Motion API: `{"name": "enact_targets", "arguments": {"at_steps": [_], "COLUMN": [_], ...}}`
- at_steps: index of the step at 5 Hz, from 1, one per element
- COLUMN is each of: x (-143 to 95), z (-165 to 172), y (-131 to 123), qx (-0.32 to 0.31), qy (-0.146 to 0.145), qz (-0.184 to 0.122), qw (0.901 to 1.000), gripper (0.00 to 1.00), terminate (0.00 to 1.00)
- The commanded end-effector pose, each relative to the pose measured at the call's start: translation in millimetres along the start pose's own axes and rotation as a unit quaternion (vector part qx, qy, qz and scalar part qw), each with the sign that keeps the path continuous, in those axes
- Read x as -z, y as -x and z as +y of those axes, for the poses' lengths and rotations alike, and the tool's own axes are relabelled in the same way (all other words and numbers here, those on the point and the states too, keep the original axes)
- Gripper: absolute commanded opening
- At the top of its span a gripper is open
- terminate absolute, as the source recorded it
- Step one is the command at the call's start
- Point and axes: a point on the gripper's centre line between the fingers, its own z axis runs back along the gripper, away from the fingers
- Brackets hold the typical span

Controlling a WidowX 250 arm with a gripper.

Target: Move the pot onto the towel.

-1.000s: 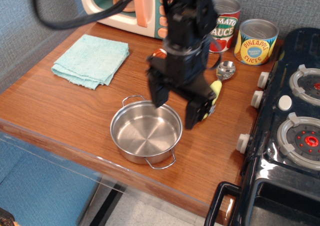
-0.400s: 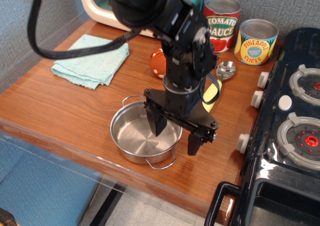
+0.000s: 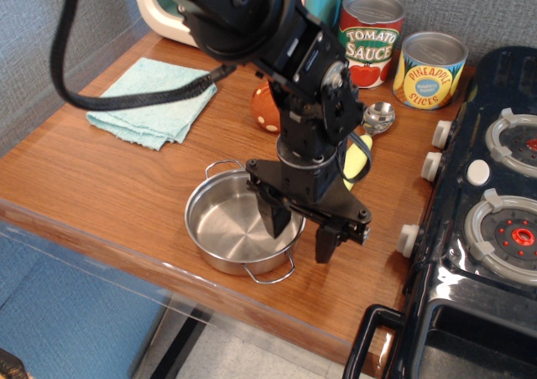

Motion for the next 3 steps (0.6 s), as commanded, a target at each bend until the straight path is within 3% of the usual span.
{"name": "enact_targets", "arguments": {"at_steps": [1, 2, 3], "x": [-10.2, -14.9, -51.6], "z": [1.0, 1.5, 11.3], "y": [-6.6, -7.2, -12.5], "qx": [-0.002, 0.005, 0.027], "qy": [0.001, 0.006, 0.008], "qz": [-0.019, -0.023, -0.043], "qw": [0.9998, 0.9997, 0.9987], "gripper": [0.00, 0.00, 0.00], "terminate": [0.00, 0.00, 0.00]}}
